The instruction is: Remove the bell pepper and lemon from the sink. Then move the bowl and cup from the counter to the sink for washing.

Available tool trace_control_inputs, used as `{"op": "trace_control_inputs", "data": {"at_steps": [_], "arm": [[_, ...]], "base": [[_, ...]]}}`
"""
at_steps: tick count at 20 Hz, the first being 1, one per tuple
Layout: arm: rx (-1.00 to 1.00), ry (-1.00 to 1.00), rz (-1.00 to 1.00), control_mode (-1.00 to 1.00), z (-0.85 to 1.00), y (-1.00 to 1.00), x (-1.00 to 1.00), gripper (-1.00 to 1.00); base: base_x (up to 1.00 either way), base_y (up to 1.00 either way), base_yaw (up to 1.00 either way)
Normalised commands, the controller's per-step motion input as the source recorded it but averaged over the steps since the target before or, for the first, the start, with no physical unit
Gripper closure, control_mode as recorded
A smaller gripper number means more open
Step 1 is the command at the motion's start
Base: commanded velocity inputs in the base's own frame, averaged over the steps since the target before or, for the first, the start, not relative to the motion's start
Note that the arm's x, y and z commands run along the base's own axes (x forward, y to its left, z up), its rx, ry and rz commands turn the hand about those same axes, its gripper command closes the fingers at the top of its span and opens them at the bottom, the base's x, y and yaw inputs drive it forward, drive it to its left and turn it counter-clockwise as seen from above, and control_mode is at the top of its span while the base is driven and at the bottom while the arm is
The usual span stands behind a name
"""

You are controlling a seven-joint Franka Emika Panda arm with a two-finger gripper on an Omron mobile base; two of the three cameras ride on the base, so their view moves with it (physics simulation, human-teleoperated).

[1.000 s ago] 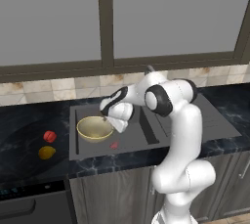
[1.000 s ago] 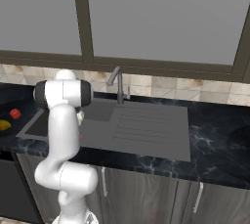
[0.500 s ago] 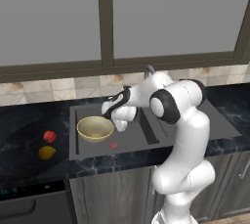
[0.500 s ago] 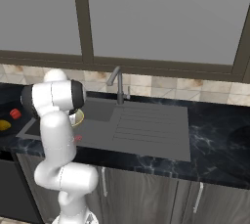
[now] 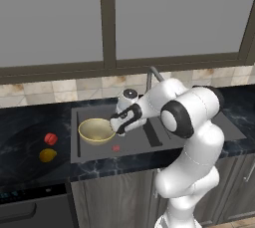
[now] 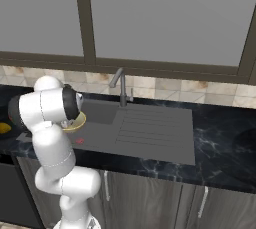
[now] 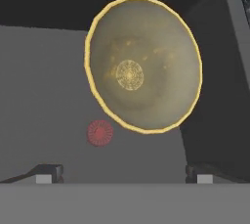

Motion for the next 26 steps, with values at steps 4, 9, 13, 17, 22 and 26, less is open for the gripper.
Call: {"op": "trace_control_inputs", "data": {"at_steps": [4, 9, 13, 17, 22, 26], "arm": [[0.0, 0.13, -0.51, -1.0, 0.43, -0.03, -0.18, -1.0], [0.0, 0.22, -0.48, -1.0, 0.49, 0.0, -0.11, -1.0], [0.04, 0.21, -0.42, -1.0, 0.39, -0.09, -0.24, -1.0], [0.05, 0.14, -0.39, -1.0, 0.38, -0.15, -0.29, -1.0], [0.07, 0.02, -0.37, -1.0, 0.29, -0.14, -0.42, -1.0], [0.02, -0.05, -0.38, -1.0, 0.22, -0.09, -0.46, -1.0]], "base": [[0.0, 0.0, 0.0], [0.0, 0.0, 0.0], [0.0, 0.0, 0.0], [0.0, 0.0, 0.0], [0.0, 0.0, 0.0], [0.0, 0.0, 0.0]]}}
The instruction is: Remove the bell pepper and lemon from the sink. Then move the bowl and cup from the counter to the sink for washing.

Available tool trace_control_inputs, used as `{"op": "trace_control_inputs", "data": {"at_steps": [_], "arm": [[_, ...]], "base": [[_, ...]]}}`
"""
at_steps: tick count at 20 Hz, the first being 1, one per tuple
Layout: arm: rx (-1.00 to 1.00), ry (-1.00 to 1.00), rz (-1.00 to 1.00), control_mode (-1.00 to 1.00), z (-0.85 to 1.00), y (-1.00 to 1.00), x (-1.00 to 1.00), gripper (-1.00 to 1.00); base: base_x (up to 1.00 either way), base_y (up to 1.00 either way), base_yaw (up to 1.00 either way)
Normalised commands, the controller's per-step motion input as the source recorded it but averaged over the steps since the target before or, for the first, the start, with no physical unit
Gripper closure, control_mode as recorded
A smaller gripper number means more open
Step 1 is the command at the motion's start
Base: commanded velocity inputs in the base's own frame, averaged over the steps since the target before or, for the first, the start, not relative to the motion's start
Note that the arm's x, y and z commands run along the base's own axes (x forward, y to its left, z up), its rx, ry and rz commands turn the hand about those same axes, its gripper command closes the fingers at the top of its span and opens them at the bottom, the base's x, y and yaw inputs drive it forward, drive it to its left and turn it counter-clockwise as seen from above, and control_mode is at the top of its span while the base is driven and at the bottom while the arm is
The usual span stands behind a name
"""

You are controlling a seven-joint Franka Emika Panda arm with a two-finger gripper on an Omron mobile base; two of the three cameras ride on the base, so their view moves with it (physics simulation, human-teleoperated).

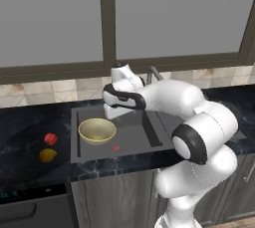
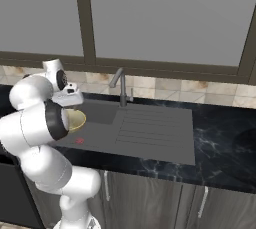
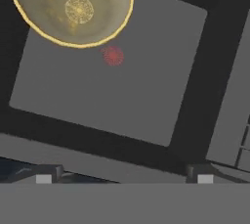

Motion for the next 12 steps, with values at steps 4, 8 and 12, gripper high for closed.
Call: {"op": "trace_control_inputs", "data": {"at_steps": [4, 8, 12], "arm": [[0.0, -0.03, -0.41, -1.0, 0.25, -0.16, -0.34, -1.0], [0.0, 0.0, -0.41, -1.0, 0.24, -0.26, -0.21, -1.0], [0.01, 0.0, -0.36, -1.0, 0.22, -0.38, -0.25, -1.0]], "base": [[0.0, 0.0, 0.0], [0.0, 0.0, 0.0], [0.0, 0.0, 0.0]]}}
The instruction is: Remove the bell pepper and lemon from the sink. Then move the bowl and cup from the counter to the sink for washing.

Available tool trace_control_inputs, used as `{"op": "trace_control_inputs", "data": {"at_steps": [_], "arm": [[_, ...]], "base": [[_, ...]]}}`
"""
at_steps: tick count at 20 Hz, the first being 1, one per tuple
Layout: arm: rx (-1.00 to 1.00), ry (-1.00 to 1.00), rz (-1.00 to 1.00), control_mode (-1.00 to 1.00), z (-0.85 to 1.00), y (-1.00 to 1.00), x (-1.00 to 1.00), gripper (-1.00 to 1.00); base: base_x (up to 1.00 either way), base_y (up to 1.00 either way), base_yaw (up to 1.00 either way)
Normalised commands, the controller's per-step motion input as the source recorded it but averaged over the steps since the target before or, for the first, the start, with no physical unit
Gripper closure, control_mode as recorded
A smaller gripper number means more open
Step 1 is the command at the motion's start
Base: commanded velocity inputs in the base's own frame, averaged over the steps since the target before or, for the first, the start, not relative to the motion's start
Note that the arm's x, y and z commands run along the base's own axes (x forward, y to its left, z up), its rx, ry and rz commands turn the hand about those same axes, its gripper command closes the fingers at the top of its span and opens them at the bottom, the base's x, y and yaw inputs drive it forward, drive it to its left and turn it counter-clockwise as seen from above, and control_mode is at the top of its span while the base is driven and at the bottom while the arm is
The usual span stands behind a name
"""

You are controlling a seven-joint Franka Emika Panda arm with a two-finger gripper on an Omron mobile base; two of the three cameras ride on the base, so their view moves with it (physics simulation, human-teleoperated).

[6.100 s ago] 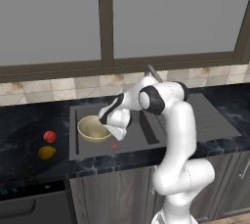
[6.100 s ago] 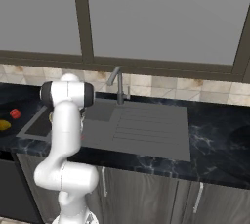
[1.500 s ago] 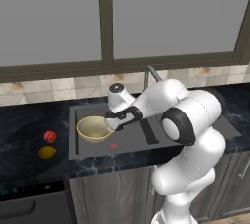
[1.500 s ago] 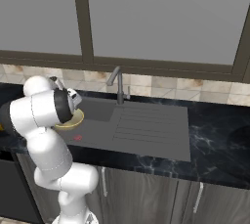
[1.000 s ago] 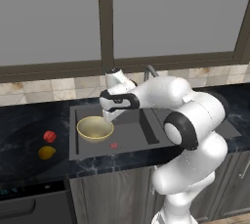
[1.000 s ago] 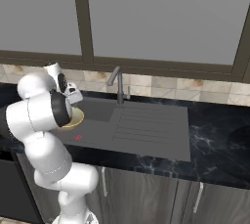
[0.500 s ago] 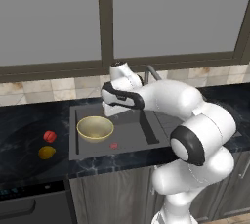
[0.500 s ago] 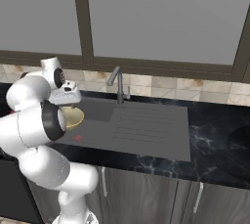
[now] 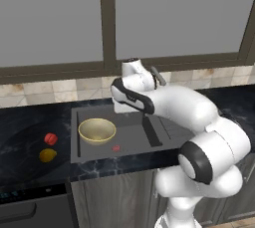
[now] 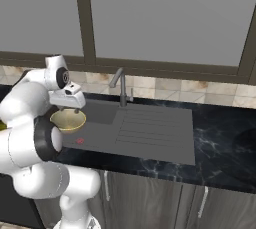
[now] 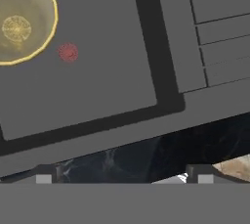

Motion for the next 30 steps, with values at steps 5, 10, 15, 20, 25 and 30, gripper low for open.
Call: {"op": "trace_control_inputs", "data": {"at_steps": [5, 10, 15, 20, 25, 30], "arm": [[0.0, 0.0, -0.28, -1.0, 0.16, -0.33, -0.32, -1.0], [0.0, 0.0, -0.24, -1.0, 0.11, -0.26, -0.29, -1.0], [0.0, 0.0, -0.12, -1.0, 0.09, -0.25, -0.26, -1.0], [0.0, 0.0, 0.0, -1.0, 0.1, -0.25, -0.28, -1.0], [0.0, 0.0, 0.0, -1.0, 0.07, -0.26, -0.32, -1.0], [-0.01, 0.0, 0.11, -1.0, 0.02, -0.14, -0.28, -1.0]], "base": [[0.0, 0.0, 0.0], [0.0, 0.0, 0.0], [0.0, 0.0, 0.0], [0.0, 0.0, 0.0], [0.0, 0.0, 0.0], [0.0, 0.0, 0.0]]}}
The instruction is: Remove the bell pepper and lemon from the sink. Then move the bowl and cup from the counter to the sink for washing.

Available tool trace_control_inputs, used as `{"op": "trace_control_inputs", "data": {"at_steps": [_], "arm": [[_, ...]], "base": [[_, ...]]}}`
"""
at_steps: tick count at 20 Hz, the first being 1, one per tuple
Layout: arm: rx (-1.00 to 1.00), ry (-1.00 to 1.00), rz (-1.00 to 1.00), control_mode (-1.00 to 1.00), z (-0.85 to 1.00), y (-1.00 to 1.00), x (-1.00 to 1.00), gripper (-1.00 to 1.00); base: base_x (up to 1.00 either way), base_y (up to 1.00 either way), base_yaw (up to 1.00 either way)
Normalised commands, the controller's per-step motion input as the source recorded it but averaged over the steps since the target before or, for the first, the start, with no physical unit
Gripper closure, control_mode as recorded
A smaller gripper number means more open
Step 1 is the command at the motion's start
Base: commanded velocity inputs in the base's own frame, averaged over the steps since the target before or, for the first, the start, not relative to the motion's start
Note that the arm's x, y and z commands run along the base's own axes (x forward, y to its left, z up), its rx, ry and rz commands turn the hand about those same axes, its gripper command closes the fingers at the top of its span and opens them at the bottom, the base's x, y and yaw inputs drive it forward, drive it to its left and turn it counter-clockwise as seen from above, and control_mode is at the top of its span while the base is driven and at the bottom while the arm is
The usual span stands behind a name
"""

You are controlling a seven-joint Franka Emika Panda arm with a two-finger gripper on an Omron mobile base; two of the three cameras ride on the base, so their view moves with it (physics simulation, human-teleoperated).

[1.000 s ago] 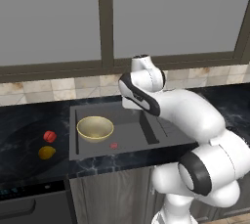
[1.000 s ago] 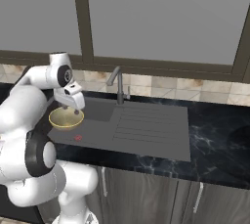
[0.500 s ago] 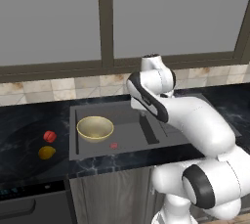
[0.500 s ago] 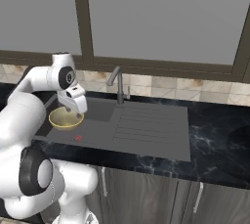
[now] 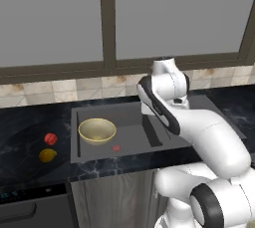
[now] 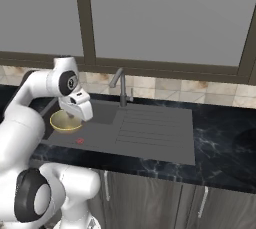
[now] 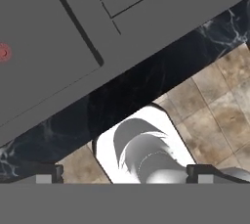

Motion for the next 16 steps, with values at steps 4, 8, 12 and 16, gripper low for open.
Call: {"op": "trace_control_inputs", "data": {"at_steps": [4, 8, 12, 16], "arm": [[0.0, 0.0, 0.16, -1.0, 0.0, -0.01, -0.17, -1.0], [0.0, 0.0, 0.15, -1.0, 0.01, 0.0, -0.1, -1.0], [0.0, 0.0, 0.13, -1.0, 0.02, 0.0, -0.04, -1.0], [0.02, -0.01, 0.07, -1.0, 0.0, -0.01, -0.05, -1.0]], "base": [[0.0, 0.0, 0.0], [0.0, 0.0, 0.0], [0.0, 0.0, 0.0], [0.0, 0.0, 0.0]]}}
